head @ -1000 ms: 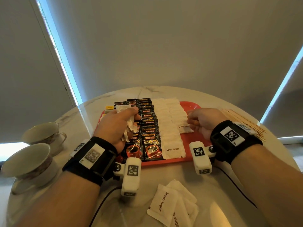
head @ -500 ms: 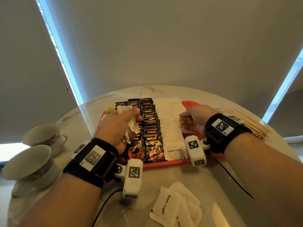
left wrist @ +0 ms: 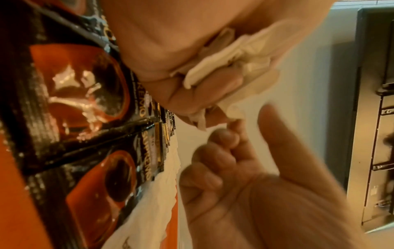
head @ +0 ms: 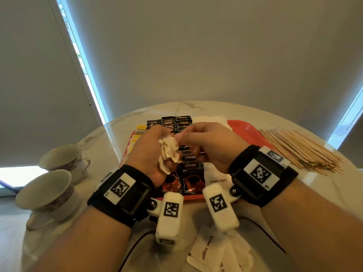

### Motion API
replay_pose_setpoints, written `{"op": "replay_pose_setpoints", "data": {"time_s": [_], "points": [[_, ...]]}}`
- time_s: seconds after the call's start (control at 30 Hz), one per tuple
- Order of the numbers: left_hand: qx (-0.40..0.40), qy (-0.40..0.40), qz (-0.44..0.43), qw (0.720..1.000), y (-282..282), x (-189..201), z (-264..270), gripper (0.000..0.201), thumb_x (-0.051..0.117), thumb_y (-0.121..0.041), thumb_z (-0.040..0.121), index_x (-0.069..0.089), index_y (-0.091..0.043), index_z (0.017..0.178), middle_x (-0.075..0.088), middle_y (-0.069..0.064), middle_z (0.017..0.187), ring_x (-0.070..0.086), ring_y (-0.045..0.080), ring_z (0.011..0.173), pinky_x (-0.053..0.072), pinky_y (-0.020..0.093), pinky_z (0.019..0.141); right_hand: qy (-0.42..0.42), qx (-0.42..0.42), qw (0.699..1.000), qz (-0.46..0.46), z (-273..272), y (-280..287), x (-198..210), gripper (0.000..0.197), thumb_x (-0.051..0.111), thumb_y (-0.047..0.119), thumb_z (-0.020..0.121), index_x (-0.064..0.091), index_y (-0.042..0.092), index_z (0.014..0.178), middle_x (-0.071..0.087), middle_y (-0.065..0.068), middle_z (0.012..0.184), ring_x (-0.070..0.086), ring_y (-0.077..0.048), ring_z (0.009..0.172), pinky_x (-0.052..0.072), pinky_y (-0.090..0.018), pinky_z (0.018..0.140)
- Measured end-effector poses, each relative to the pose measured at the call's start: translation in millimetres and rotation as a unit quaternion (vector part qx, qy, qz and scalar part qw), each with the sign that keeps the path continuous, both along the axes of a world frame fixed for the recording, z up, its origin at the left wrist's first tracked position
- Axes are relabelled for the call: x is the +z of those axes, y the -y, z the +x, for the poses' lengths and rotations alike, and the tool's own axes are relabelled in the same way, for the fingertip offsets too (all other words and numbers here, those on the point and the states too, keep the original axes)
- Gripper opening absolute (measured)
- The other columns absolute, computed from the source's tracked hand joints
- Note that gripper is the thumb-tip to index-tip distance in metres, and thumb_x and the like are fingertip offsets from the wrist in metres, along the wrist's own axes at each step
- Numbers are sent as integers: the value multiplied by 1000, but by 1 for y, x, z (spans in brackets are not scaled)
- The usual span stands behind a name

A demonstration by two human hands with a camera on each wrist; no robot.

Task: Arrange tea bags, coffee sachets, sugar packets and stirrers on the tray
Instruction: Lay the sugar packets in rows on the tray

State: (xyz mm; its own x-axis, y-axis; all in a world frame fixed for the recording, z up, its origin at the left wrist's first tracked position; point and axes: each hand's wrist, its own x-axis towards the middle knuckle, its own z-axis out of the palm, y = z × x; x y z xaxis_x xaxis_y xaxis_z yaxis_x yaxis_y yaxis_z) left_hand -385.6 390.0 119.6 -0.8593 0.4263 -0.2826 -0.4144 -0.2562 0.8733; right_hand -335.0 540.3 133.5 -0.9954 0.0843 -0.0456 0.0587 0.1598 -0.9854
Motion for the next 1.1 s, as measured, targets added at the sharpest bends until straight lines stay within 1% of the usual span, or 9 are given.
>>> {"op": "replay_pose_setpoints", "data": {"time_s": [0.1,0.23,0.4,0.5,0.63,0.77,0.87,0.97,1.1], "points": [[3,7,-6,1000,0,1,0,31,44,-35,104,58,-8,100,53,5,64,44,14,48,31,19,31,7,34,998,56,-3,11,1,25,86,30,78,73,19,96,67,6,75,53,-1,54,40,-21,49],[-37,12,-1,999,3,3,0,38,45,-43,103,56,-6,105,51,5,61,47,14,43,31,16,30,27,10,997,65,-12,9,1,35,87,33,76,70,21,104,70,1,84,56,-9,63,39,-26,50],[-37,-48,-30,998,2,-1,0,36,62,-32,99,62,-1,116,60,11,70,56,15,43,35,18,30,-10,42,998,45,-10,3,-2,32,84,20,80,71,6,105,76,-11,93,70,-29,78,57,-38,76],[-43,-80,-39,995,2,-2,1,36,67,-28,98,65,-5,126,69,9,83,64,18,55,36,17,31,-36,3,999,-29,-11,-2,-6,16,75,8,87,67,0,99,71,-10,86,65,-23,72,53,-32,64],[-57,-123,-57,989,0,-4,3,26,66,-24,101,68,-12,124,73,7,89,63,17,57,36,17,32,-30,-19,982,-187,-10,-9,-10,12,68,14,94,65,7,103,73,-7,84,69,-20,74,56,-37,74],[-43,-154,-97,982,2,-5,1,20,72,-23,97,70,-12,113,74,4,83,58,14,53,37,18,34,-57,-64,973,-213,-9,-8,-12,22,65,16,97,67,0,111,75,-14,94,71,-23,77,59,-39,73],[-41,-168,-127,977,4,-5,0,21,76,-21,93,72,-11,111,73,2,78,57,11,52,39,17,36,-77,-98,972,-200,-7,-6,-12,15,66,16,97,69,3,102,77,-15,96,74,-26,80,61,-34,65],[-46,-170,-132,975,5,-5,0,19,76,-22,93,73,-11,108,74,3,77,57,10,51,40,16,38,-98,-118,971,-186,-6,-6,-12,7,71,11,92,68,5,90,77,-14,94,76,-28,84,61,-34,65],[-39,-168,-125,977,3,-8,-1,20,75,-26,94,73,-12,108,73,6,81,56,11,53,39,17,38,-112,-128,968,-183,-5,-6,-12,7,73,8,90,68,4,91,76,-12,90,76,-28,82,62,-36,65]]}}
